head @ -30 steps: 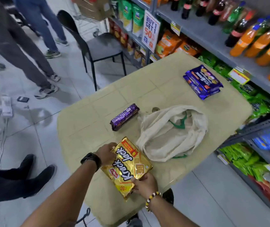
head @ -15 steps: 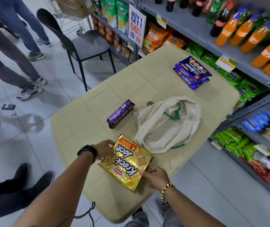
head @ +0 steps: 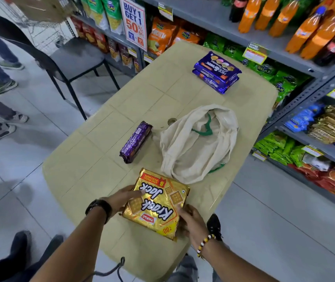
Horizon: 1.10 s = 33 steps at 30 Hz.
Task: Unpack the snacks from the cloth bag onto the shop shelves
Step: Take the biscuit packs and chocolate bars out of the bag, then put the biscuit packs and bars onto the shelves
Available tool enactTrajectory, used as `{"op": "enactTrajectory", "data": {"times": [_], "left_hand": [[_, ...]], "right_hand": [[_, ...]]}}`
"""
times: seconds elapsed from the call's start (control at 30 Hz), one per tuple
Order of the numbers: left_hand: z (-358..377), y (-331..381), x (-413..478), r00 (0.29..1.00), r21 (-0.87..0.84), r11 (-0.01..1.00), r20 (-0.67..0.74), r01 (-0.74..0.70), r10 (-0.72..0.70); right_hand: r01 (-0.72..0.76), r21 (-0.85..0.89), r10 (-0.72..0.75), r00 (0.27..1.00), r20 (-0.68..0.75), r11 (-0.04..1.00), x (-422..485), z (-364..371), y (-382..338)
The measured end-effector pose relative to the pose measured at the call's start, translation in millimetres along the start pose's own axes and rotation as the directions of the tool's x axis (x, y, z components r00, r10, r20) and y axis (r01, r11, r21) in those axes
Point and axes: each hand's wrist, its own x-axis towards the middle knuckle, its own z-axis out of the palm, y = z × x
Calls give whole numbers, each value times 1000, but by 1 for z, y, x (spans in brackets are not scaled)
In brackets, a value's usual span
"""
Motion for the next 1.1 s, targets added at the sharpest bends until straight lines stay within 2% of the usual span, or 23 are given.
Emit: {"op": "enactTrajectory", "data": {"times": [0.1, 0.3, 0.5, 0.57, 0.67, 0.97, 1.1], "left_hand": [[7, -1, -4, 1000, -56, 998, 20, -7, 8], [12, -7, -15, 998, -160, 985, -13, -68, 67], [39, 13, -44, 977, -255, 948, -147, -189, 155], [50, 31, -54, 960, -234, 948, -227, -215, 162], [73, 69, -70, 951, -191, 952, -247, -238, 188], [173, 194, -99, 922, -32, 923, -75, -383, 379], [237, 249, -100, 904, 75, 906, -75, -416, 422]], "right_hand": [[69, -66, -68, 998, 18, 995, 0, 10, 3], [105, -83, -108, 993, -39, 991, -1, 15, -7], [201, -215, -220, 973, -71, 956, -35, 4, -61], [212, -266, -240, 968, -76, 940, -49, -1, -80], [230, -276, -271, 955, -119, 933, -74, -19, -111], [353, -281, -427, 863, -271, 893, -135, -106, -207], [405, -249, -468, 833, -297, 880, -174, -159, -256]]}}
